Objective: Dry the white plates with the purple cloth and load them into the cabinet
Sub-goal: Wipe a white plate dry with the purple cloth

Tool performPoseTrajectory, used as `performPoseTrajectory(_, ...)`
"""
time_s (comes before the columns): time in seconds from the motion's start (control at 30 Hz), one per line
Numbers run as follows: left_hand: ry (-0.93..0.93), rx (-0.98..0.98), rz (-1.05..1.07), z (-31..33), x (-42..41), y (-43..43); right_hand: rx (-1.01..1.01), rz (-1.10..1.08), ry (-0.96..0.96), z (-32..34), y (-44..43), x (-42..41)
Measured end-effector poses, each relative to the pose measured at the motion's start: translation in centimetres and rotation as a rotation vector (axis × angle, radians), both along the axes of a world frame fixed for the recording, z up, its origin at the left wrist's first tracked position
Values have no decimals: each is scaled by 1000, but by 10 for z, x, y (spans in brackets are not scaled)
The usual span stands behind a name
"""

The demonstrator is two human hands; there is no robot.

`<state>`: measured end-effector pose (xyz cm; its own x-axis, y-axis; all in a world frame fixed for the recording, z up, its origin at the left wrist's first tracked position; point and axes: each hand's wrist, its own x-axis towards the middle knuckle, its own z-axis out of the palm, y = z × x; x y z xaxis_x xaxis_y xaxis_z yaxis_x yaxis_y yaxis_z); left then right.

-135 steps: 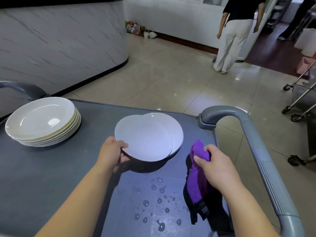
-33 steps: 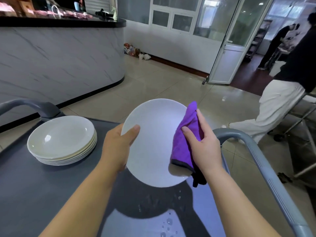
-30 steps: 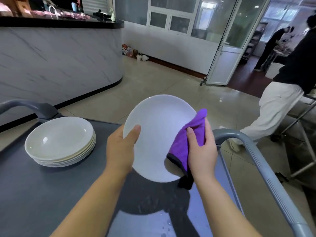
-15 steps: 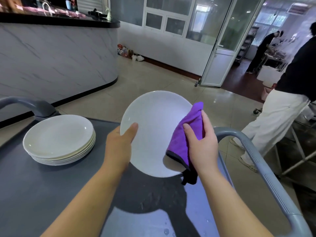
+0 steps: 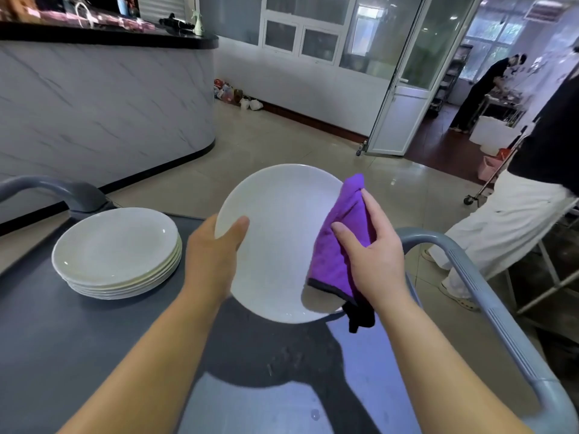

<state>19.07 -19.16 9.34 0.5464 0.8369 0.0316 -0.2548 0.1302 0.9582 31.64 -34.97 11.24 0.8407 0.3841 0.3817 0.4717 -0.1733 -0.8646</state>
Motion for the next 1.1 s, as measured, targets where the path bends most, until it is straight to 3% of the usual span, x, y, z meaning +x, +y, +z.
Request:
performPoseTrajectory(0.1,-46,-20,157,-7,6,-17,168,-223,111,-20,15,-29)
performPoseTrajectory(0.2,-125,-116,163,-13,8,-34,232,-305,239,-38,20,-46)
performPoseTrajectory(0.37,-6,-76,-136,-11,-3,-12,82,-144,136,-15,-2,-11)
performPoseTrajectory(0.43,1,-16,-145,-1,-4,-2,-20,-55,44,-1,-9,-1)
performPoseTrajectory(0.57,-12,112,43,7,3,-5,51,-89,-17,7,-5,-6)
performPoseTrajectory(0.67,-99,-6,187,3,12,-29,218,-274,116,-12,10,-30)
performPoseTrajectory(0.73,-139,-90,195,0,14,-41,251,-288,208,-25,15,-42)
performPoseTrajectory(0.83,-67,-89,5,-4,6,-32,216,-228,176,-22,7,-27)
performPoseTrajectory(0.93,2,-46,-174,4,-1,-9,54,-87,52,2,-10,0)
performPoseTrajectory(1.03,13,40,-162,16,1,1,-103,34,-50,21,-12,10)
performPoseTrajectory(1.1,15,97,-46,18,4,1,-61,-2,-71,21,-7,6)
